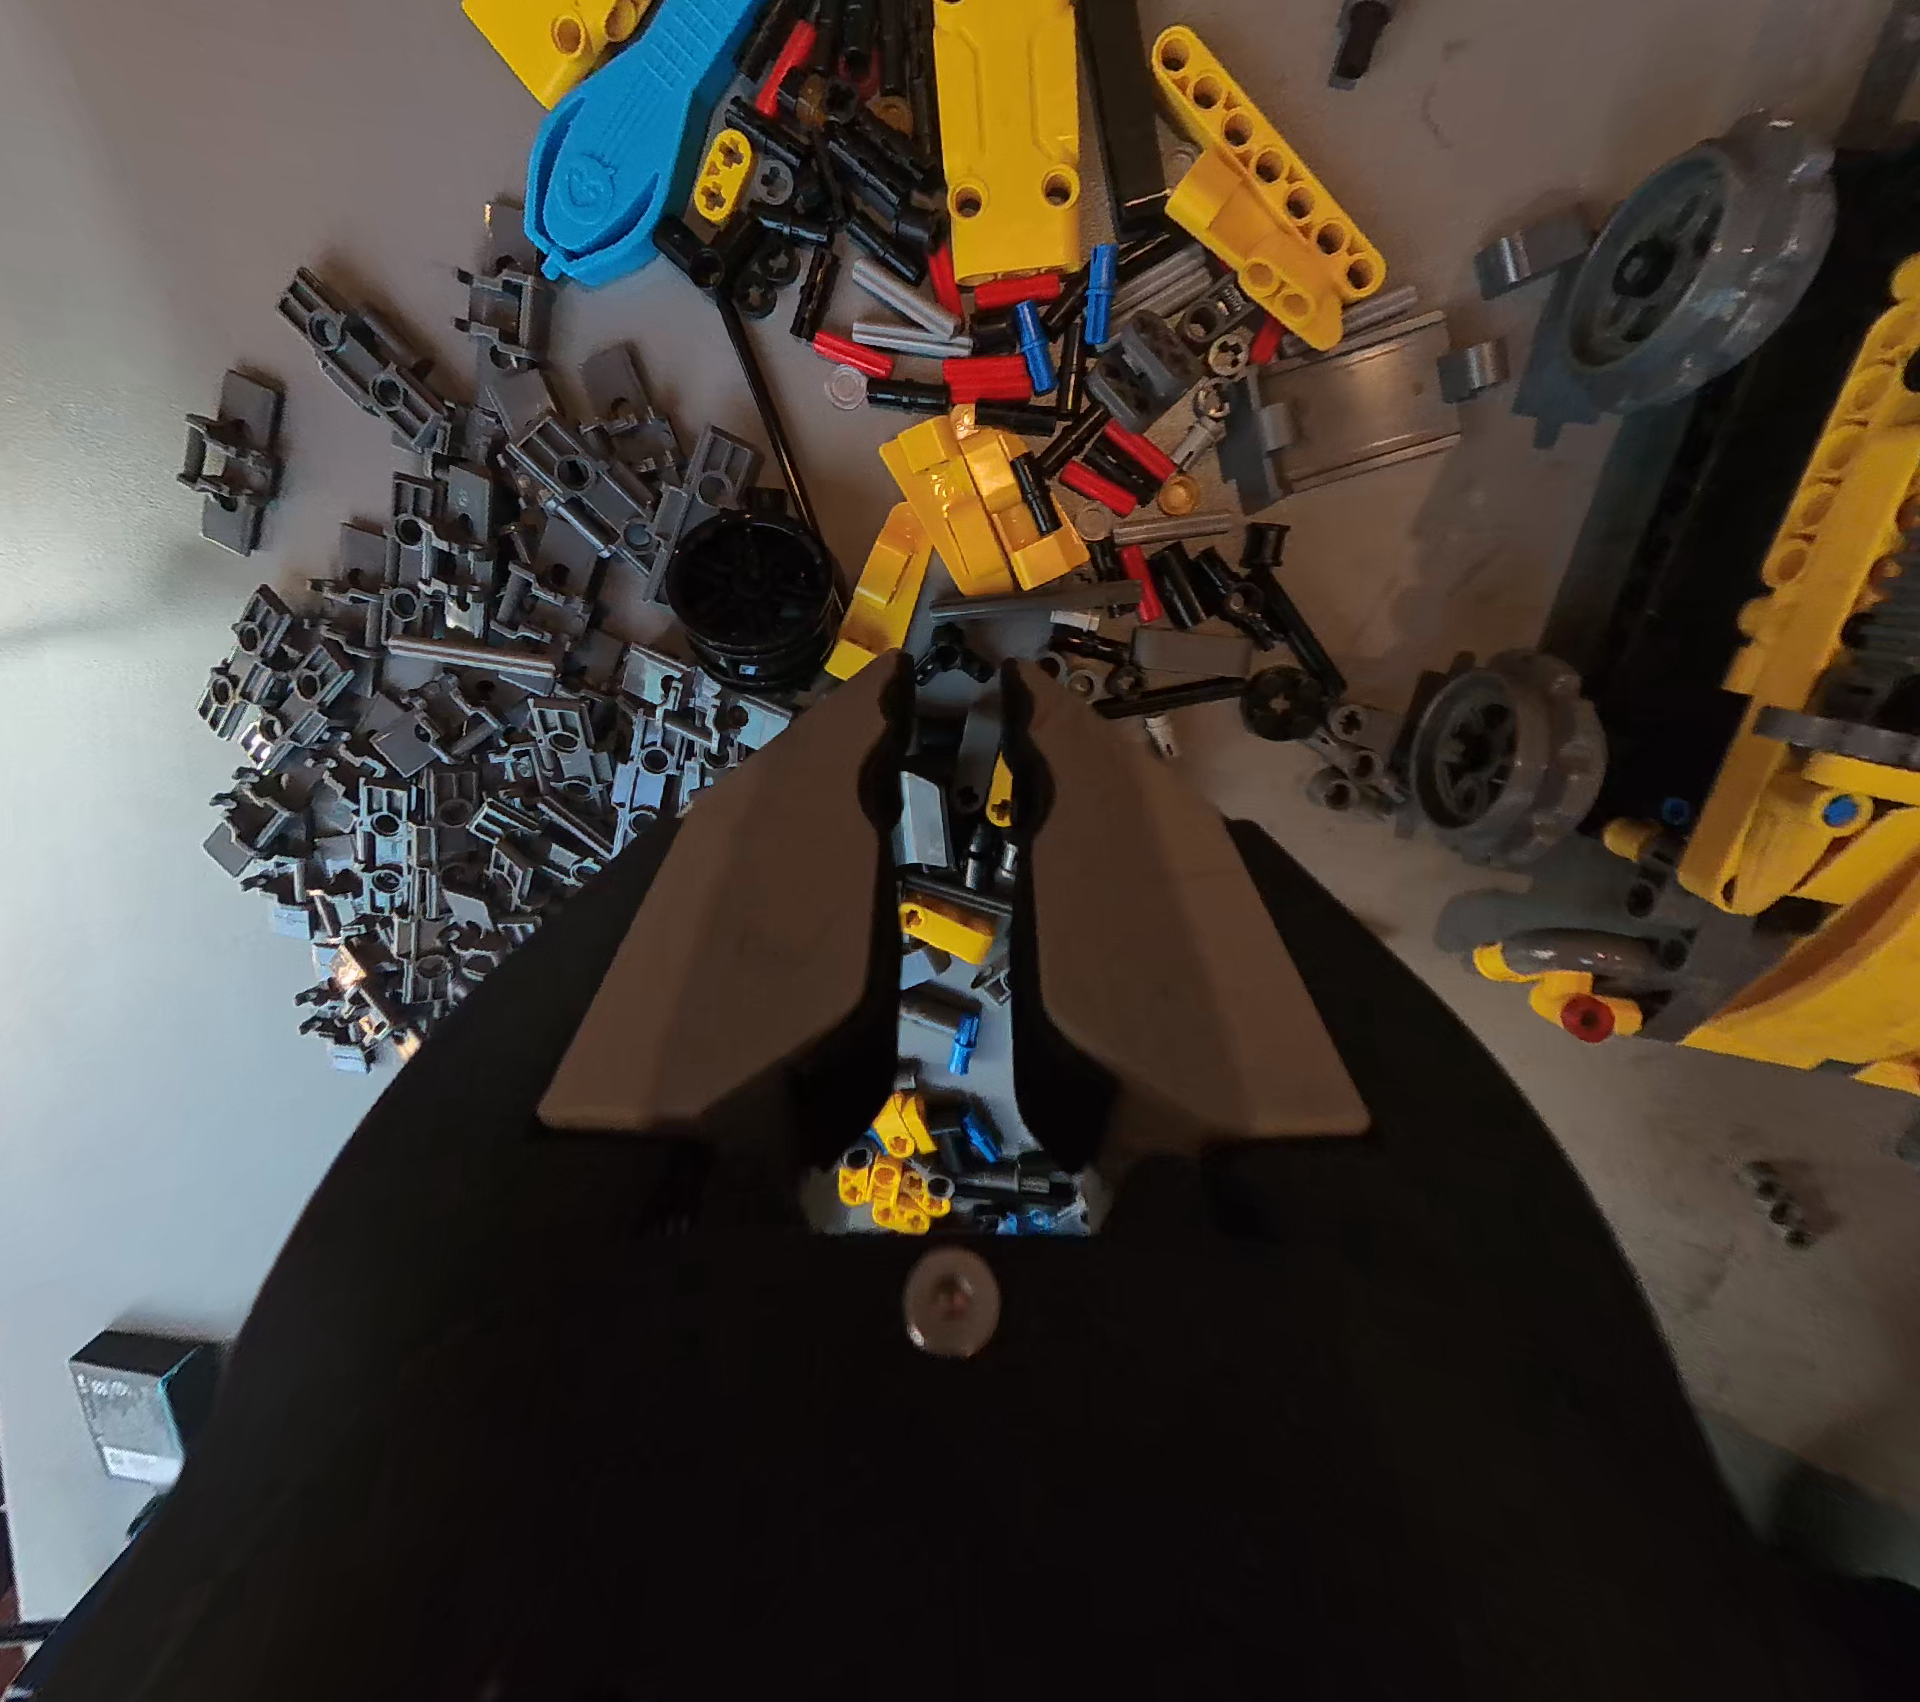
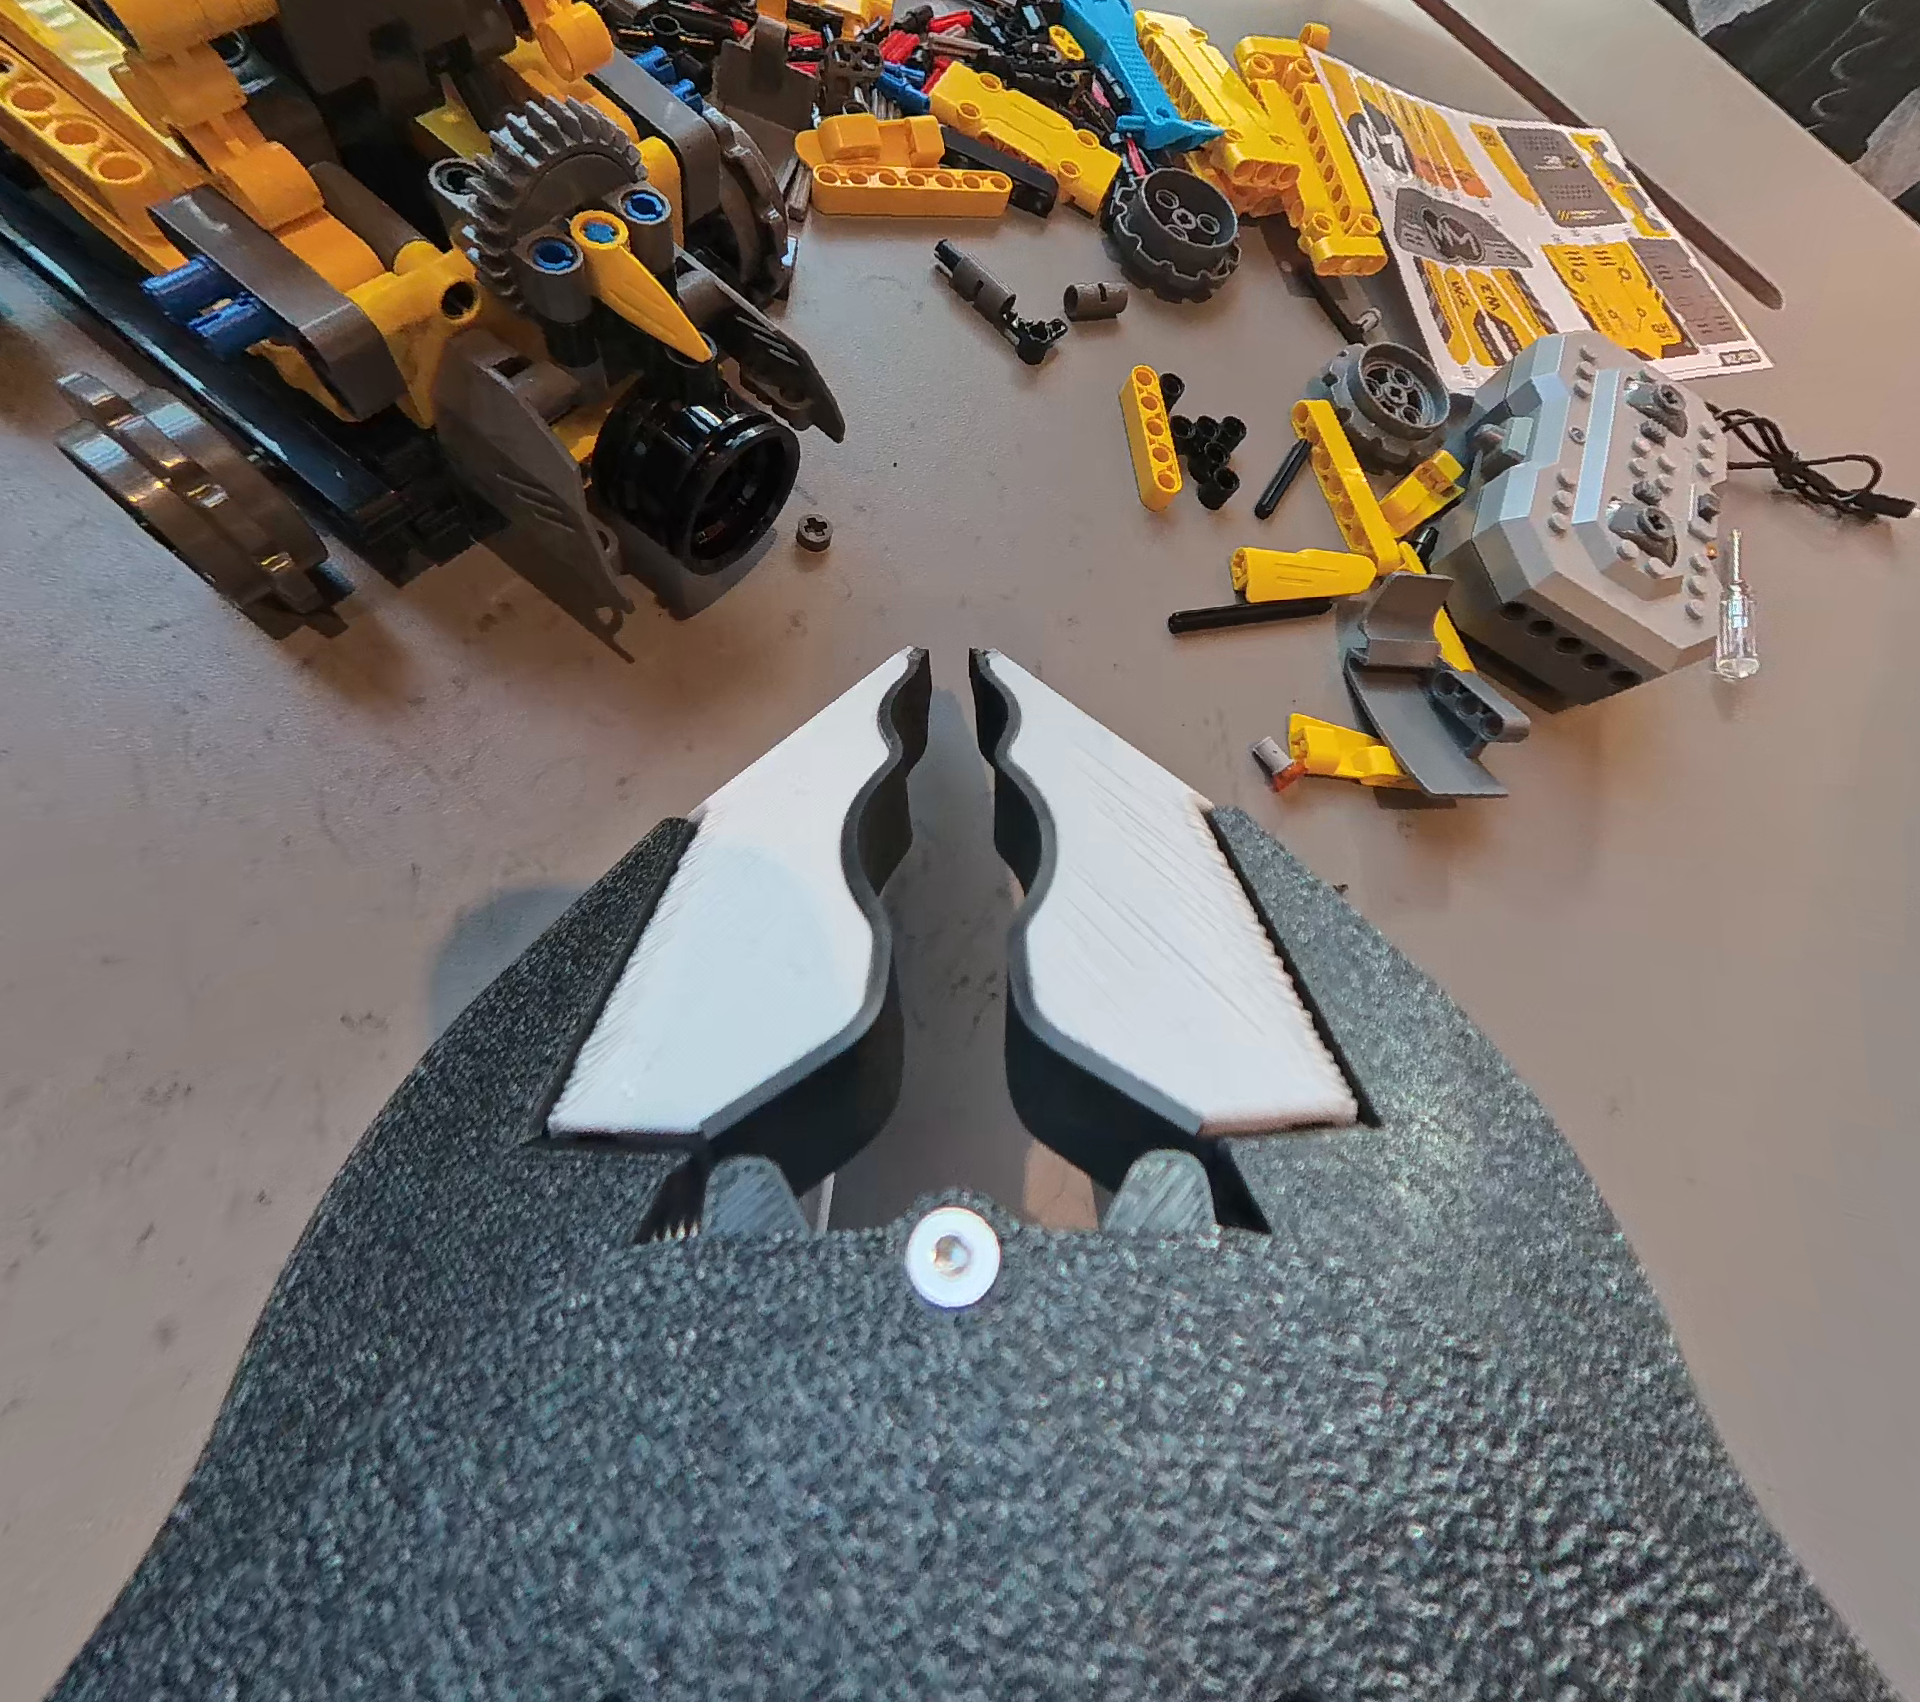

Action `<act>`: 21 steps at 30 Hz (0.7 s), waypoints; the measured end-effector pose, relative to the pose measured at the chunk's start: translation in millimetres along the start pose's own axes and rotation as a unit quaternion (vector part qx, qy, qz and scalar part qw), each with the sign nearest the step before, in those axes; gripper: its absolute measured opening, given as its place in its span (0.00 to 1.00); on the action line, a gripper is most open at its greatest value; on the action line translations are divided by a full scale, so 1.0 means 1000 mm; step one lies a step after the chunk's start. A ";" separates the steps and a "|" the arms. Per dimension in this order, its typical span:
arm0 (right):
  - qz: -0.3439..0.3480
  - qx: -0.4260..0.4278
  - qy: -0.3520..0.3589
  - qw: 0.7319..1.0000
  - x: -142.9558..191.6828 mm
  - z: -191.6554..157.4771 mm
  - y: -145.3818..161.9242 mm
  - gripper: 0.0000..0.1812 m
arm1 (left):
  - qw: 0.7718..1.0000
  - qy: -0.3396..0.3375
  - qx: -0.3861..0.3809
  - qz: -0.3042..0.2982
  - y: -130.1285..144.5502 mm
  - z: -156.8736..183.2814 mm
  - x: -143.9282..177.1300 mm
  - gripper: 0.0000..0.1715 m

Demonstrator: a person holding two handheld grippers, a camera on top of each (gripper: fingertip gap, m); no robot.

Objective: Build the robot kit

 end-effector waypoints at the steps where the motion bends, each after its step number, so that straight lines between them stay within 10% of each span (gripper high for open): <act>1: 0.000 0.001 0.001 1.000 0.000 0.000 0.000 0.04 | 1.000 -0.005 -0.002 -0.002 0.000 0.000 0.001 0.08; 21: -0.004 0.010 0.019 1.000 -0.001 0.003 0.001 0.05 | 0.999 -0.026 -0.026 -0.019 -0.004 0.009 0.008 0.10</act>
Point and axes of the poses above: each gripper's, where its closed fingertips meet, x back along the fingers, y out of its underside, z = x × y across the jaws, the point moved 2 cm from there along x, back along the fingers, and after that the axes turned 8 degrees about z, right-handed, at the moved point
